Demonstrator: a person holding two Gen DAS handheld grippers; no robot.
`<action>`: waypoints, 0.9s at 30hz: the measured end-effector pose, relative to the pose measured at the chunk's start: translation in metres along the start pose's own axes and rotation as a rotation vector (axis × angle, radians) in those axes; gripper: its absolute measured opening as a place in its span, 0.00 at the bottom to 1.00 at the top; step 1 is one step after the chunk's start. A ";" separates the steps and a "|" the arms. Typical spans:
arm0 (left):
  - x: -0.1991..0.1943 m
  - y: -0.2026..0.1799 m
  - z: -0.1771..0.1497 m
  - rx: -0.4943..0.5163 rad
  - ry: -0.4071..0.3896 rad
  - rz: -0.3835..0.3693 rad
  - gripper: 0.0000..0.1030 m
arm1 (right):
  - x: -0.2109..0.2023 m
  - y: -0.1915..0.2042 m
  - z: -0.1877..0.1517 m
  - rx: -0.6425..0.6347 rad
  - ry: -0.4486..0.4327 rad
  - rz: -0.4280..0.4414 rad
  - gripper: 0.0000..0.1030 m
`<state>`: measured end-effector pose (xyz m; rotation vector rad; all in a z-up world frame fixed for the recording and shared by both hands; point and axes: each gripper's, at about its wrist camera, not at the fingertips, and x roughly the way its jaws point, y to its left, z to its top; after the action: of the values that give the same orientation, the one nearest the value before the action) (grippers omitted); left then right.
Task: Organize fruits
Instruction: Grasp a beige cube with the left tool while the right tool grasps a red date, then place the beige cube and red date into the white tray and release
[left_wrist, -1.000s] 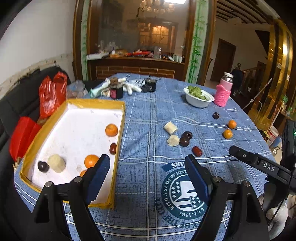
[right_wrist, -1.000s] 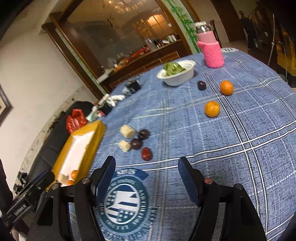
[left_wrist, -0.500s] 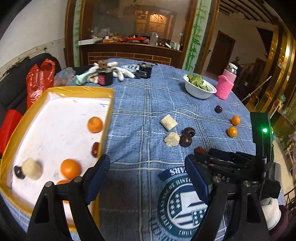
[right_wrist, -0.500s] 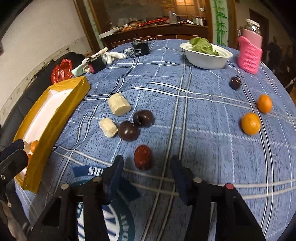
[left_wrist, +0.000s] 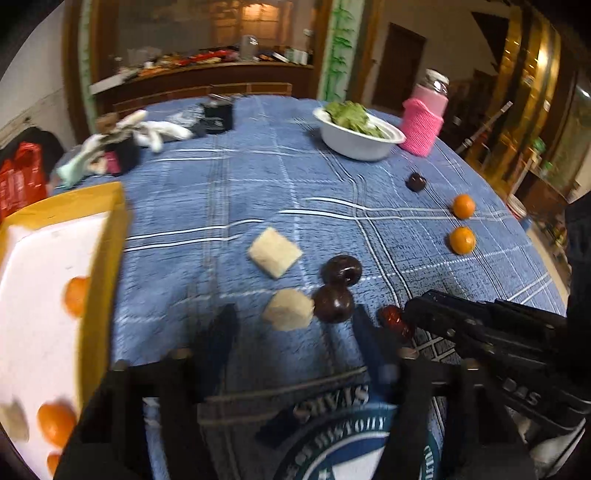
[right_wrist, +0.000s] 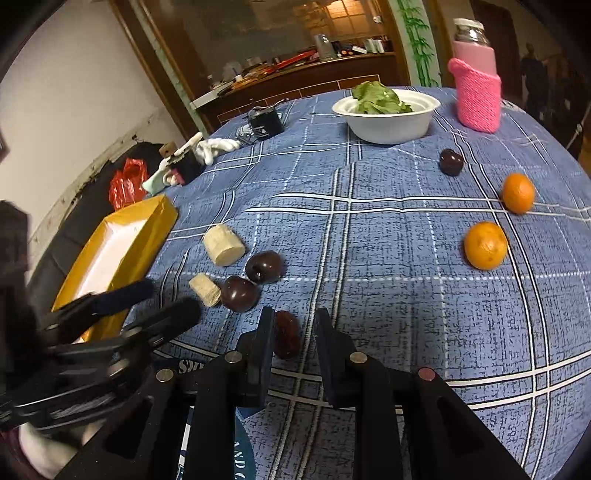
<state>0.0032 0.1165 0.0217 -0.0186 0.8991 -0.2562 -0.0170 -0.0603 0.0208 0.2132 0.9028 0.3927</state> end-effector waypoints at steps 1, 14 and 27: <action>0.005 0.001 0.001 0.005 0.011 -0.005 0.45 | 0.001 0.001 0.002 0.001 0.000 0.003 0.23; 0.010 0.013 0.002 -0.034 -0.002 -0.091 0.26 | 0.000 0.005 0.001 -0.004 -0.001 0.034 0.23; -0.069 0.058 -0.018 -0.210 -0.144 -0.062 0.27 | -0.006 0.007 0.000 -0.009 -0.037 0.085 0.23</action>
<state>-0.0397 0.1898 0.0570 -0.2571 0.7800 -0.2145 -0.0217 -0.0564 0.0279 0.2508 0.8573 0.4702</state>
